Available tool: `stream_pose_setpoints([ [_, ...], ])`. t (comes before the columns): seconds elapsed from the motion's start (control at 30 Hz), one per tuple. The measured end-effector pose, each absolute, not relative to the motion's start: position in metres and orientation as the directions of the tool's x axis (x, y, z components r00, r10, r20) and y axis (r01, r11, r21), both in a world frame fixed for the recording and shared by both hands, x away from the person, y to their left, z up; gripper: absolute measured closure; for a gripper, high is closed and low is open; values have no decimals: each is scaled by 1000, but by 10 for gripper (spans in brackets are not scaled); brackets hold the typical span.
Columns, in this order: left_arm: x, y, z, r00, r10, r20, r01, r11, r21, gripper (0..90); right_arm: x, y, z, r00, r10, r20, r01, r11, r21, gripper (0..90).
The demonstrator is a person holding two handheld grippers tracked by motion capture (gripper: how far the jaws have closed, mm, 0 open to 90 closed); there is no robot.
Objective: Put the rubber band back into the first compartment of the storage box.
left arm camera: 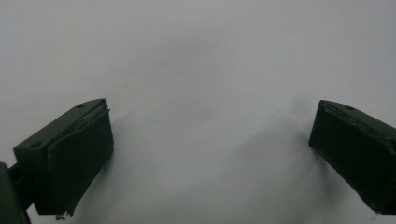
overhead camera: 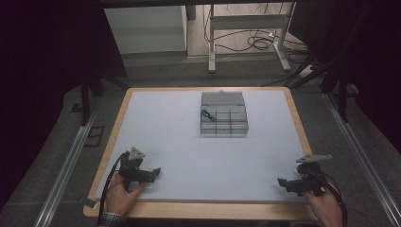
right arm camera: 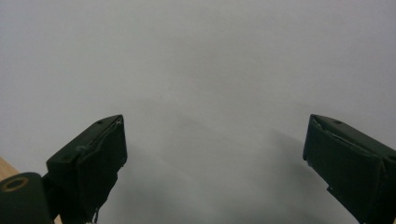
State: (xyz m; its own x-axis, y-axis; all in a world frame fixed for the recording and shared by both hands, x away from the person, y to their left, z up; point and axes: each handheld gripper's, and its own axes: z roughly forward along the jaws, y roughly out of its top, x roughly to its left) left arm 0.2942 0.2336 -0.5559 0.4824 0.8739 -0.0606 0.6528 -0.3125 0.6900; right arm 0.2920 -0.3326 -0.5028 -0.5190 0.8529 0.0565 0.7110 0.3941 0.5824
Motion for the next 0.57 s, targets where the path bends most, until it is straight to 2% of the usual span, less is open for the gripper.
stream_pose_setpoints([
  [0.27, 294, 234, -556, 485, 872, -57, 651, -317, 690, 0, 291, -339, -511, -504, 863, 32, 718, 398, 571, 60],
  [0.5, 295, 234, -556, 487, 872, -57, 650, -318, 690, 0, 288, -332, -516, -544, 838, -42, 683, 471, 558, 4],
  [0.57, 294, 234, -556, 482, 874, -60, 653, -313, 690, 0, 288, -332, -517, -541, 840, -36, 685, 465, 561, 4],
])
